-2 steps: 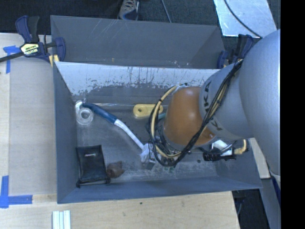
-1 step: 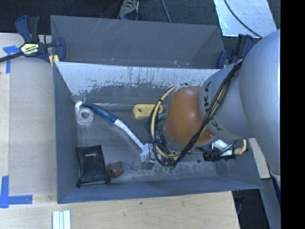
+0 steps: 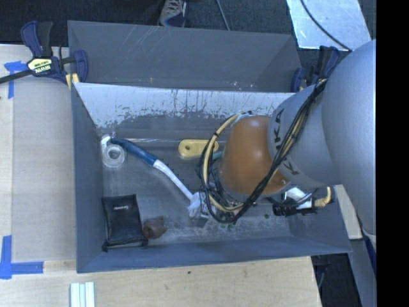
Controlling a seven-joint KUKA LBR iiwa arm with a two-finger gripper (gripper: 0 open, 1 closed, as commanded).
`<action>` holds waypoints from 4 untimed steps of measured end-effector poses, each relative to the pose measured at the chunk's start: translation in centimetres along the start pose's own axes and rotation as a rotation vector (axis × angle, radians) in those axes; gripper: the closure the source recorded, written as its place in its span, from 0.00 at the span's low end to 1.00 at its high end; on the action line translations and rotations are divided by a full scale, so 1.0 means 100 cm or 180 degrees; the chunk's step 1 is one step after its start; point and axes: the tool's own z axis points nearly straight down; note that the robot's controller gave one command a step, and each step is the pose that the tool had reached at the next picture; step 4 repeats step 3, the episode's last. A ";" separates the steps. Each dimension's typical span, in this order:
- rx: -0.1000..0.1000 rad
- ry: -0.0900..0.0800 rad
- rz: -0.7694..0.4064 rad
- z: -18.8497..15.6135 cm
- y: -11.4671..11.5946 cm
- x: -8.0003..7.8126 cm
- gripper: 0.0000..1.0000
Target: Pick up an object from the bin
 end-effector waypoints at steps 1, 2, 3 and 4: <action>-0.0001 -0.0005 0.0000 -0.004 0.000 0.000 1.00; -0.0003 -0.0009 -0.0001 -0.008 0.000 0.000 1.00; 0.0015 0.0028 -0.0002 -0.033 -0.002 0.002 1.00; 0.0015 0.0028 -0.0002 -0.033 -0.002 0.002 1.00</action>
Offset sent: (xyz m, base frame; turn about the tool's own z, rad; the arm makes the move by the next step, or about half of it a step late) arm -0.0001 -0.0005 0.0066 0.0001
